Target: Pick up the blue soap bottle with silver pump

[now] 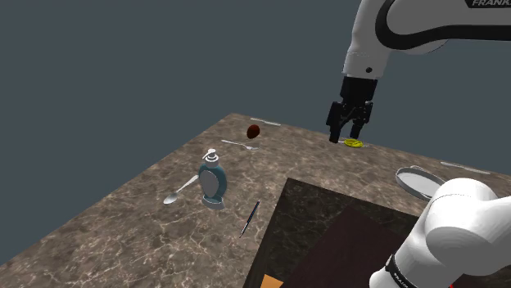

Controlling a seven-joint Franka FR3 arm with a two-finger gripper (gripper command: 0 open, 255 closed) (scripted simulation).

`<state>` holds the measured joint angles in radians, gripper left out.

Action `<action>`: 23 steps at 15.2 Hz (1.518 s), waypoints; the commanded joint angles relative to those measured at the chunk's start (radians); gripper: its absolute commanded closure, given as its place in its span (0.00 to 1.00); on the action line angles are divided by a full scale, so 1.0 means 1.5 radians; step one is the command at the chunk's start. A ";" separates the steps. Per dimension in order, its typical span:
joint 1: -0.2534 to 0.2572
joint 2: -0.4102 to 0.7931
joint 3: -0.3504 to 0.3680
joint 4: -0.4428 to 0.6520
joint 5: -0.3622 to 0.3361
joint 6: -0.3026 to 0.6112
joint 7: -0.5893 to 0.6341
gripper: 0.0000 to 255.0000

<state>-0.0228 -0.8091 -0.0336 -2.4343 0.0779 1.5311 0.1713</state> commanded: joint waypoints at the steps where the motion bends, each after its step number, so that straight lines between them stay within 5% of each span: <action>1: 0.000 0.000 0.000 0.000 0.000 0.000 0.000 0.00; 12: 0.034 0.280 0.093 0.153 0.015 0.118 0.081 0.00; 23: 0.065 0.579 0.158 0.409 -0.044 0.139 0.175 0.00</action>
<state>0.0680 0.0118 0.1958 -1.8698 0.0246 1.7456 0.4199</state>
